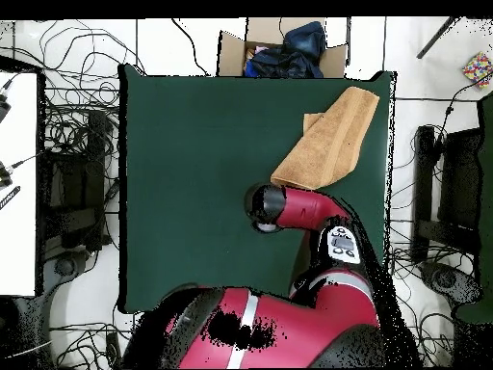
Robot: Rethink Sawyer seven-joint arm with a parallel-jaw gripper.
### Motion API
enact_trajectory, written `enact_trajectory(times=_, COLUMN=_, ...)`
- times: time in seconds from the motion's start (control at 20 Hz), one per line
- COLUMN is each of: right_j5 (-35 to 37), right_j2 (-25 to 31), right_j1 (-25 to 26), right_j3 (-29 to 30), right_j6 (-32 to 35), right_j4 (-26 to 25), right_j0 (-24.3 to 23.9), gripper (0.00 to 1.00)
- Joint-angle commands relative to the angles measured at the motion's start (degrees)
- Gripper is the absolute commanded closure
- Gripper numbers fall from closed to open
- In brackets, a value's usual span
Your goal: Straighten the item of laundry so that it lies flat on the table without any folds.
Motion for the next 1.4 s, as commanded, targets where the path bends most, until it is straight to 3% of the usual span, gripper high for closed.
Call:
enact_trajectory(times=0.05, right_j5=-6.3, right_j2=2.0, right_j1=0.9, right_j3=0.8, right_j6=7.2, right_j4=-2.6, right_j0=2.8, gripper=0.00)
enact_trajectory(times=1.4, right_j5=-1.2, right_j2=-4.0, right_j1=3.3, right_j3=-3.4, right_j6=6.1, right_j4=-2.9, right_j0=5.0, gripper=0.00)
